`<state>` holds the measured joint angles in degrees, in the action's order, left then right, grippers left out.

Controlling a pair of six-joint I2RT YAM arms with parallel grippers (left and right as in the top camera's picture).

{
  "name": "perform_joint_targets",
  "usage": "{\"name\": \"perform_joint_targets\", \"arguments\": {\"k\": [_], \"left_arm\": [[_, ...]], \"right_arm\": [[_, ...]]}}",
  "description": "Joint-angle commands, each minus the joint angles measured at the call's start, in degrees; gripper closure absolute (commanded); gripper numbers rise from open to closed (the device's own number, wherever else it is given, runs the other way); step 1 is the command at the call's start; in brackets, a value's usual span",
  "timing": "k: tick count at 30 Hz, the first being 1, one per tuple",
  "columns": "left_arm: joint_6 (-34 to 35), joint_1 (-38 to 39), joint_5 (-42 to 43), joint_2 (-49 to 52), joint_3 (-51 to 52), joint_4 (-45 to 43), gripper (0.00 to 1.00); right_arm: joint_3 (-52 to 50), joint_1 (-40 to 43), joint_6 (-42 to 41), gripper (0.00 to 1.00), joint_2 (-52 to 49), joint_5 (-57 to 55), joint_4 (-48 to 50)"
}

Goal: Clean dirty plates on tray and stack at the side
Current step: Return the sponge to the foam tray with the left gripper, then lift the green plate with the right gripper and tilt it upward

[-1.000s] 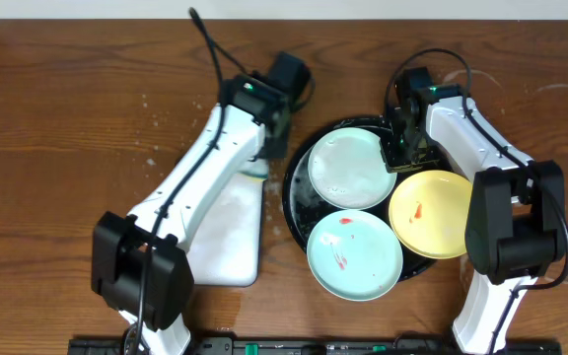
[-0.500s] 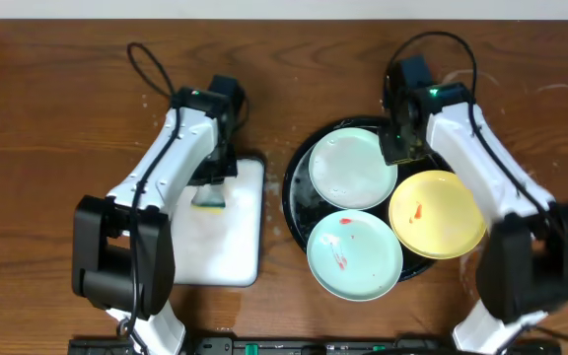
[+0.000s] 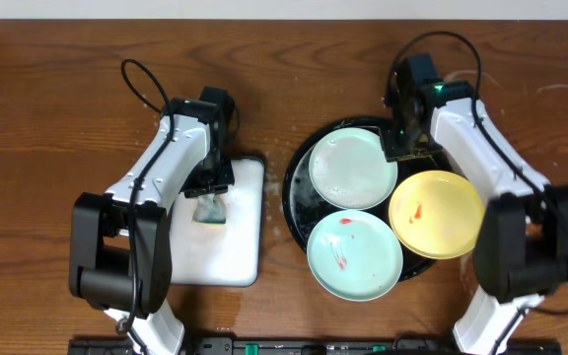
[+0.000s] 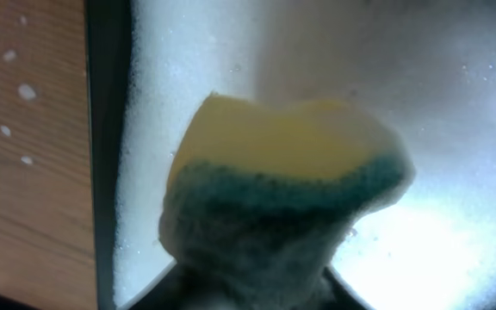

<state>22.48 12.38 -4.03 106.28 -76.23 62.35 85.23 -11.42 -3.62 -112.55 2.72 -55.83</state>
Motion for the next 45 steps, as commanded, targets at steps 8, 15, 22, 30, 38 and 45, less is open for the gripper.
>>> {"name": "perform_joint_targets", "arguments": {"k": [8,15,22,30,38,45], "left_arm": [[-4.90,-0.11,5.53,-12.59,-1.60,-0.15,0.67],[-4.87,-0.11,5.55,-25.46,-1.57,0.42,0.29],[-4.85,-0.11,5.55,-26.56,-0.68,2.64,0.29],[-4.87,-0.11,5.53,-27.10,-0.70,4.55,0.29],[-4.87,-0.11,3.50,-29.00,-0.70,4.66,0.25],[-4.85,-0.11,3.17,-28.92,-0.70,4.68,0.19]], "right_arm": [[0.15,2.01,0.90,0.91,-9.44,8.24,2.36],[0.26,1.84,-3.65,0.99,-6.47,2.19,3.78],[0.26,-2.78,-3.65,0.99,7.45,-12.87,2.89],[0.26,-11.65,-3.63,0.99,15.61,-33.38,1.25],[0.26,-19.17,-3.61,0.99,15.58,-52.41,-0.79],[0.26,-25.29,0.15,0.99,15.58,-59.71,-1.84]]}}
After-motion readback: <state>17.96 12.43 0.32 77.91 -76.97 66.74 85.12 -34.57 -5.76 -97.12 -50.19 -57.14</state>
